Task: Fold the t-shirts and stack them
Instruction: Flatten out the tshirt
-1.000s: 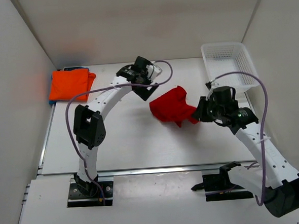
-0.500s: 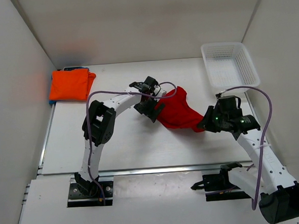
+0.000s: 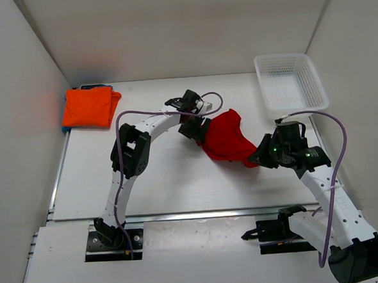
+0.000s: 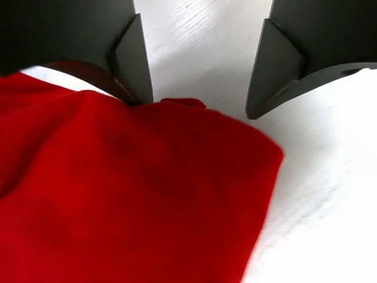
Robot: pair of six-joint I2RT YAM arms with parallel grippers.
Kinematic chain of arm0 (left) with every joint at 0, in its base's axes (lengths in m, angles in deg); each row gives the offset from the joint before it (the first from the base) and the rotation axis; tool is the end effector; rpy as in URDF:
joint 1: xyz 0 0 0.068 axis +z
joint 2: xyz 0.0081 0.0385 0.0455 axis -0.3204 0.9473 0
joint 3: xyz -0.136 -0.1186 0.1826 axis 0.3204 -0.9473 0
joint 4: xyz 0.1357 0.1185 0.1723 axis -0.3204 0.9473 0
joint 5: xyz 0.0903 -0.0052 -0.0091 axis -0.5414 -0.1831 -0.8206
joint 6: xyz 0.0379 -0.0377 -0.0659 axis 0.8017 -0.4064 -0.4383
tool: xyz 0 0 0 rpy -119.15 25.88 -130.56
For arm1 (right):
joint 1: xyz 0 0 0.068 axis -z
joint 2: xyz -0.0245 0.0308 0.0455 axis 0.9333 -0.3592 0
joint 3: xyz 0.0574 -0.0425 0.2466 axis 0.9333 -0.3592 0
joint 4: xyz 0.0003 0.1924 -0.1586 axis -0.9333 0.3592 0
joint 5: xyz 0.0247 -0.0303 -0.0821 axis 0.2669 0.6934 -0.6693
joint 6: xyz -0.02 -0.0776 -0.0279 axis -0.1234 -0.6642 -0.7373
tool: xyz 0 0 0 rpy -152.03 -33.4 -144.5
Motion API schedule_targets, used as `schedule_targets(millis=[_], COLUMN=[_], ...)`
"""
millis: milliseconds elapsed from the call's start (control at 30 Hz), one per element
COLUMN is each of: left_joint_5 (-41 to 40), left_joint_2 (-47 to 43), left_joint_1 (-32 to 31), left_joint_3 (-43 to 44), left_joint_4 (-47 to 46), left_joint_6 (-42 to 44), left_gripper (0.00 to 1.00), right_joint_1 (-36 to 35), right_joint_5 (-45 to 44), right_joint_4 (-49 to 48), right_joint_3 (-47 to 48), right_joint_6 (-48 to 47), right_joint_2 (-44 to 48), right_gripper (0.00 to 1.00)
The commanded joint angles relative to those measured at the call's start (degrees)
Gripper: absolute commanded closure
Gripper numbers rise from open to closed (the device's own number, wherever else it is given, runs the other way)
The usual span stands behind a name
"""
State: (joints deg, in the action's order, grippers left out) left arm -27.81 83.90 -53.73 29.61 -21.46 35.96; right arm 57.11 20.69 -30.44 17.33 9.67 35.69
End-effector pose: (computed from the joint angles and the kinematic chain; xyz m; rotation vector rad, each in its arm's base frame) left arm 0.3814 -0.2865 0.1282 0.8783 2.6606 -0.4534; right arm 0.1847 0.0566 0.2410 0.4405 2.4617 0.6640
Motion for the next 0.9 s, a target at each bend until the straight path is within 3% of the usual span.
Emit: schedule_targets(millis=[0, 133, 167, 233, 400, 533, 667, 733, 867], left_joint_5=[6.1, 8.5, 9.1, 8.7, -0.5, -12.0, -25.9, -29.3, -36.1], left_joint_2=[2.1, 3.4, 3.6, 4.3, 0.8, -1.9, -5.4, -10.6, -20.2], left_joint_1=[0.2, 0.4, 0.0, -0.2, 2.6, 7.9, 9.5, 9.5, 8.1], left_joint_3=[0.9, 1.2, 2.9, 4.5, 8.3, 20.1, 29.3, 28.4, 18.3], left_joint_4=[-0.3, -0.7, -1.1, -1.4, -1.8, -1.6, -3.9, -9.8, -21.2], left_joint_6=[-0.9, -0.9, -0.7, 0.6, 6.1, 12.4, 22.9, 27.2, 36.2], left_gripper=[0.26, 0.53, 0.73, 0.98, 1.00, 1.00, 1.00, 1.00, 1.00], right_joint_1=[0.8, 0.8, 0.7, 1.0, 4.8, 11.6, 11.7, 10.8, 10.3], right_joint_5=[0.5, 0.5, 0.1, 0.9, 0.7, 2.7, -1.8, -4.1, -7.9], right_joint_4=[0.1, 0.2, 0.2, 0.2, 0.8, -0.3, -0.6, 1.0, 4.1], right_joint_3=[0.9, 1.1, 1.0, 1.4, 5.8, 12.4, 27.9, 38.2, 48.4], right_joint_6=[0.9, 1.1, 1.2, 1.0, -3.4, -11.3, -19.1, -22.2, -25.3], right_joint_2=[0.6, 0.1, -0.1, -0.3, -3.0, -8.6, -16.6, -22.1, -26.2], right_gripper=[1.00, 1.00, 1.00, 1.00, 1.00, 1.00, 1.00, 1.00, 1.00])
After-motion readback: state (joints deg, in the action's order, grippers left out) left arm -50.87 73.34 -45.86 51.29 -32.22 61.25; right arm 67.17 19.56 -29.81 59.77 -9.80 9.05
